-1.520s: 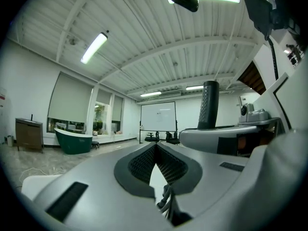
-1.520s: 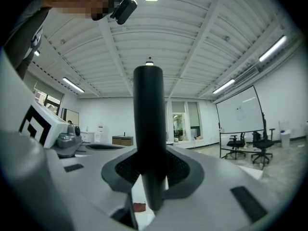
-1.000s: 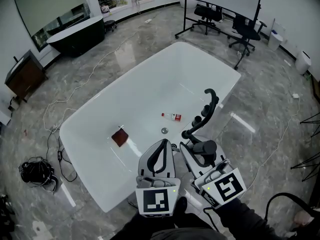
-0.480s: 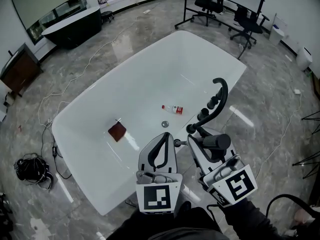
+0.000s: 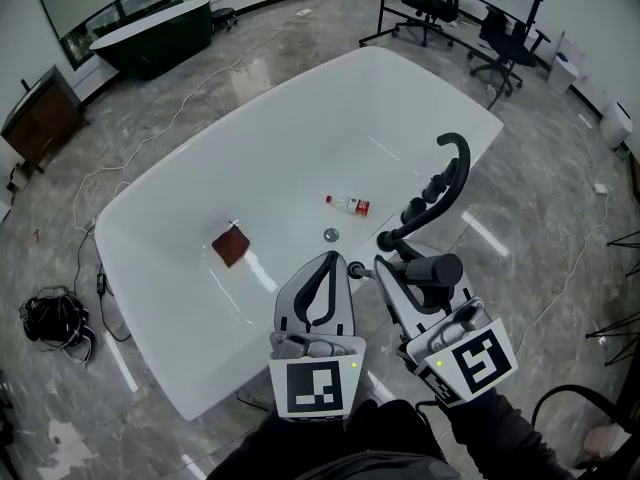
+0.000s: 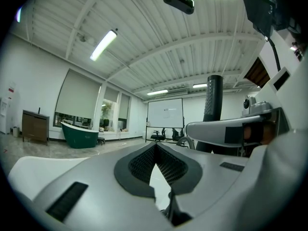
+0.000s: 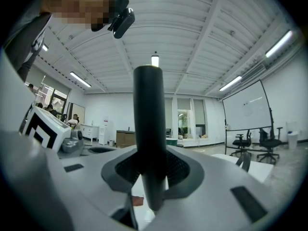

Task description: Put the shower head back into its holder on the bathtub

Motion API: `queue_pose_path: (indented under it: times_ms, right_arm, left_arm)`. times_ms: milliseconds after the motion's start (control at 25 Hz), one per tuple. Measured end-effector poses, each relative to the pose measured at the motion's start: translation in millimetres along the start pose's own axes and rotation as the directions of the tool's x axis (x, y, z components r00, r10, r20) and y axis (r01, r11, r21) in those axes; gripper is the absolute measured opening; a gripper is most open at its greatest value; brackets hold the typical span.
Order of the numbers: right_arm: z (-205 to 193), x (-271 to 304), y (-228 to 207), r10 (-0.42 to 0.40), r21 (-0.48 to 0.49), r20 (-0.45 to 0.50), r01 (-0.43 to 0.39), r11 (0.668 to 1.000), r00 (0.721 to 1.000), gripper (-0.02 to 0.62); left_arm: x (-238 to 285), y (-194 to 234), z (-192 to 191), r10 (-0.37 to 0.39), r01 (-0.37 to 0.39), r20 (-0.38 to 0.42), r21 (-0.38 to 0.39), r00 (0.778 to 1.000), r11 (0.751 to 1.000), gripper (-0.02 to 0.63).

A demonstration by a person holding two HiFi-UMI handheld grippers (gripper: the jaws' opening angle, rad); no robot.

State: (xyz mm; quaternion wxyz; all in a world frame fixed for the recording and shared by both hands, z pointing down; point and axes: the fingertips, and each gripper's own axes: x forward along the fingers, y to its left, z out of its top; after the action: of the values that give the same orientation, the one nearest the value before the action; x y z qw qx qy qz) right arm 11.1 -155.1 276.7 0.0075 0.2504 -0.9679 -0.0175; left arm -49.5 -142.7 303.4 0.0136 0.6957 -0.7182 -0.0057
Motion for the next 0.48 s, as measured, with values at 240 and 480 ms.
queue_pose_path:
  times_ms: [240, 480]
  right_arm:
    - [-25.6, 3.2, -3.0, 0.005, -0.005, -0.006, -0.005, 1.000, 1.000, 0.114]
    - [-45.9, 11.1, -2.3, 0.014, -0.001, -0.009, -0.014, 1.000, 1.000, 0.114]
  left_arm:
    - [1.0, 2.8, -21.8, 0.013, -0.013, 0.007, 0.004, 1.000, 1.000, 0.003]
    - [0.0, 9.9, -45.2, 0.027, -0.027, -0.005, 0.003, 1.000, 1.000, 0.003]
